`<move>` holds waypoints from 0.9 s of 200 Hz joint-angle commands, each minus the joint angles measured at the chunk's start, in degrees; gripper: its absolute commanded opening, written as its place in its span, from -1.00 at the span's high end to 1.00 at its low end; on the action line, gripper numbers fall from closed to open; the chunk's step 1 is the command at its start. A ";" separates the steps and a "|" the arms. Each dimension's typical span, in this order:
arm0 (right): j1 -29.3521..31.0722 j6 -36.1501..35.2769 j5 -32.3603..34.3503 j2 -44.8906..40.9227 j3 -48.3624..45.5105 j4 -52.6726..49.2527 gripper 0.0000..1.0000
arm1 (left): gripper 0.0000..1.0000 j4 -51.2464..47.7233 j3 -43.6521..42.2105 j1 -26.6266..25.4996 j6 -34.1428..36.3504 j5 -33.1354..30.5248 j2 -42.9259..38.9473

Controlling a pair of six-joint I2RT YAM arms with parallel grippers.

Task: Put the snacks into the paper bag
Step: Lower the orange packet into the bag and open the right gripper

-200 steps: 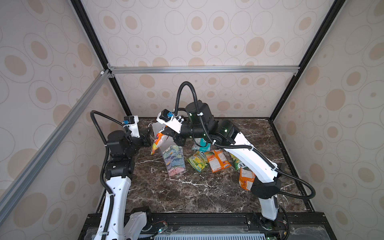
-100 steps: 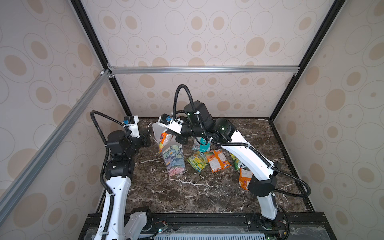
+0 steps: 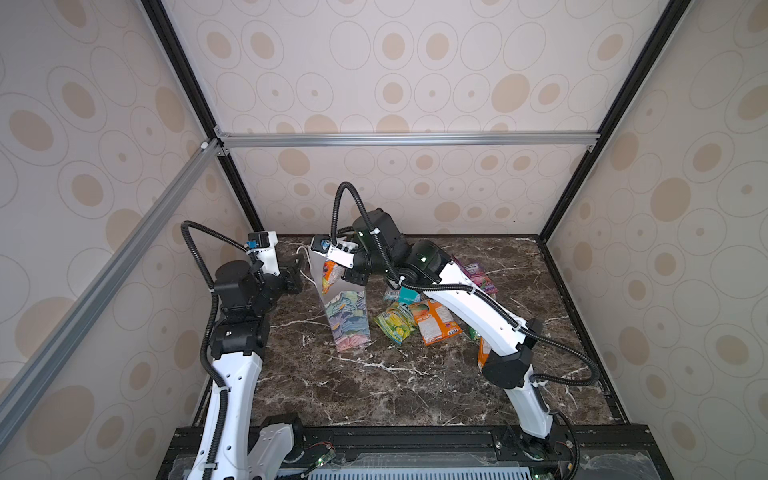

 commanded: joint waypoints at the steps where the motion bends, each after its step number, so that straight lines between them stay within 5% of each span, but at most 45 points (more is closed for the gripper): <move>1: -0.25 -3.32 1.95 -0.49 1.63 0.58 1.00 | 1.00 0.17 0.92 0.49 0.55 -0.17 -0.19; 50: 1.03 -7.28 1.12 -1.10 -0.33 -4.10 1.00 | 1.00 0.19 0.93 0.52 0.58 -0.26 -0.19; 180: 4.13 -8.38 12.06 1.33 -0.42 -7.38 1.00 | 1.00 0.23 0.91 0.55 0.39 -0.31 -0.17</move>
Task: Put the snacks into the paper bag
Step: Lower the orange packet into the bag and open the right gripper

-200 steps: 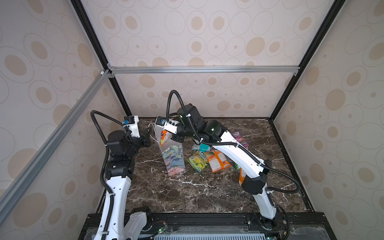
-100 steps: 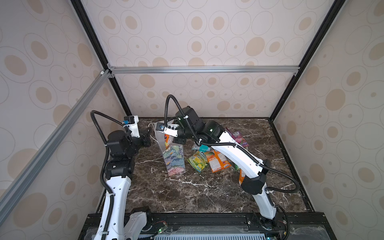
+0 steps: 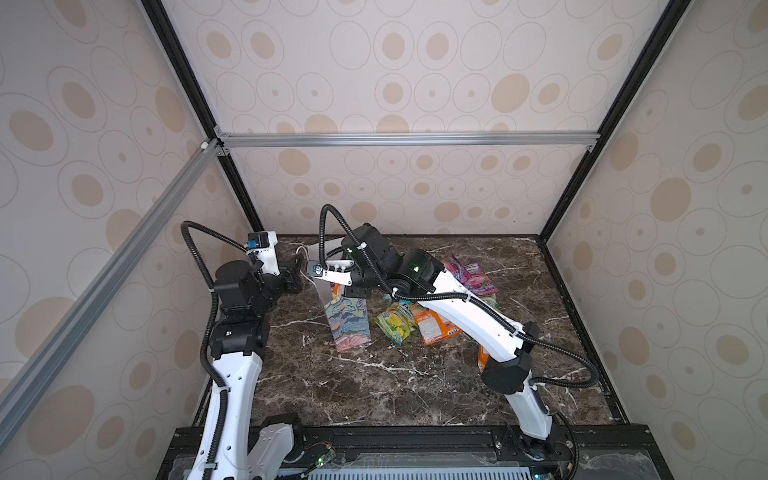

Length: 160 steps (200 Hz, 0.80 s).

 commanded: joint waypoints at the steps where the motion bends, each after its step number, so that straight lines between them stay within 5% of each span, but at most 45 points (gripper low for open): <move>1: 0.39 -0.85 3.78 1.24 0.43 -0.23 1.00 | 1.00 0.27 0.91 0.56 0.41 0.00 -0.19; 72: 0.43 4.79 1.93 0.53 -0.27 -0.12 1.00 | 1.00 0.45 0.77 0.54 0.33 0.09 -0.49; 110: 0.49 5.49 2.89 0.61 -0.27 0.89 0.73 | 1.00 0.58 0.76 0.51 0.20 0.64 -0.29; 160: 0.57 6.96 1.67 -0.48 -0.33 0.63 0.73 | 1.00 0.69 0.72 0.54 0.05 0.64 -0.34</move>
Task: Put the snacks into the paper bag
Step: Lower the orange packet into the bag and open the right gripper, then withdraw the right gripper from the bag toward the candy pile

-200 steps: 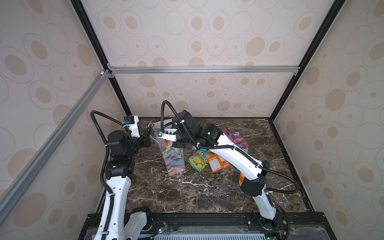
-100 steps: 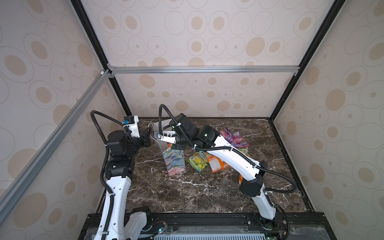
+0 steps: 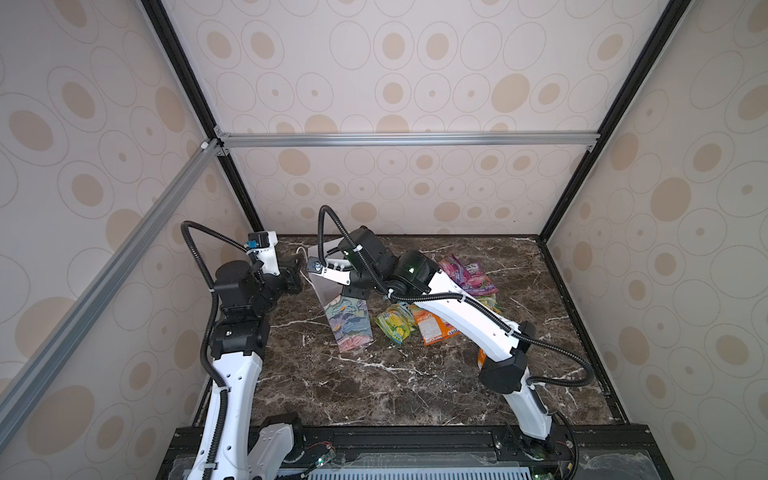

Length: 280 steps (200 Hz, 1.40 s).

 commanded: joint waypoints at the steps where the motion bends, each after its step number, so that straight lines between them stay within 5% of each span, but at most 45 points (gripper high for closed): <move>1: 0.49 1.29 -0.66 -1.55 -0.15 0.46 0.73 | 1.00 0.64 0.72 0.52 0.09 0.57 -0.36; 97: 0.75 12.14 -10.28 -15.76 -14.36 6.00 0.76 | 1.00 0.86 0.77 0.50 0.06 0.46 0.10; 167: 0.75 20.18 -3.94 -29.37 -34.20 14.50 0.75 | 1.00 1.14 0.59 0.52 -0.29 1.20 -0.24; 198: 0.47 22.79 1.11 -35.13 -43.31 19.22 0.92 | 1.00 1.52 0.43 0.49 -0.51 1.61 -0.48; 280: -5.53 32.31 2.29 -47.89 -65.52 26.36 0.96 | 1.00 1.92 0.22 0.51 -0.79 2.16 -0.59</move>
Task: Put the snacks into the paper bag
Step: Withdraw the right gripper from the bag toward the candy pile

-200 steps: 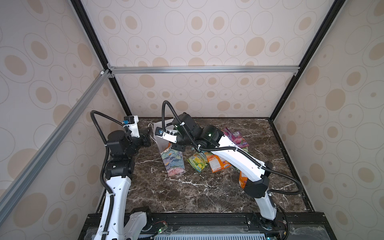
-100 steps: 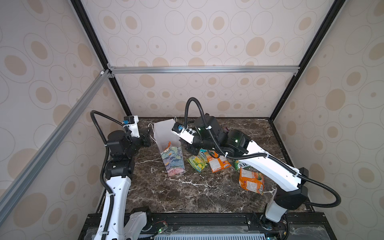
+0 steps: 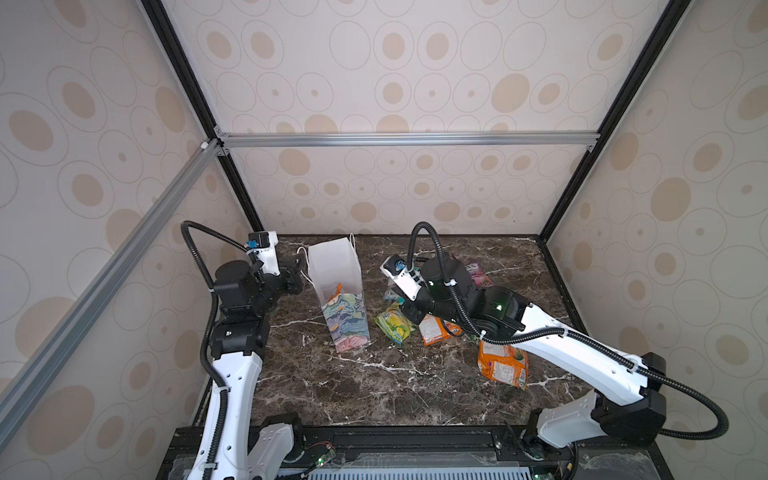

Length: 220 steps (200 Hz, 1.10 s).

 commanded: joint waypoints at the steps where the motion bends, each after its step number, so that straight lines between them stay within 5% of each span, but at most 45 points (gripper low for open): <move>1: -2.19 4.77 1.33 -4.22 -5.06 2.88 0.96 | 1.00 1.81 0.23 0.46 -0.69 1.24 -0.56; 131: -11.31 21.75 15.21 -17.38 -24.52 -9.90 0.79 | 0.99 1.38 0.40 0.51 -0.70 0.62 0.62; 181: -14.44 27.49 18.26 -18.26 -26.54 -16.01 0.45 | 0.94 1.38 0.44 0.46 -0.80 0.61 0.80; 220: -16.28 30.85 18.96 -19.10 -30.93 -15.96 -0.04 | 0.89 1.41 0.28 0.53 -0.69 0.45 1.07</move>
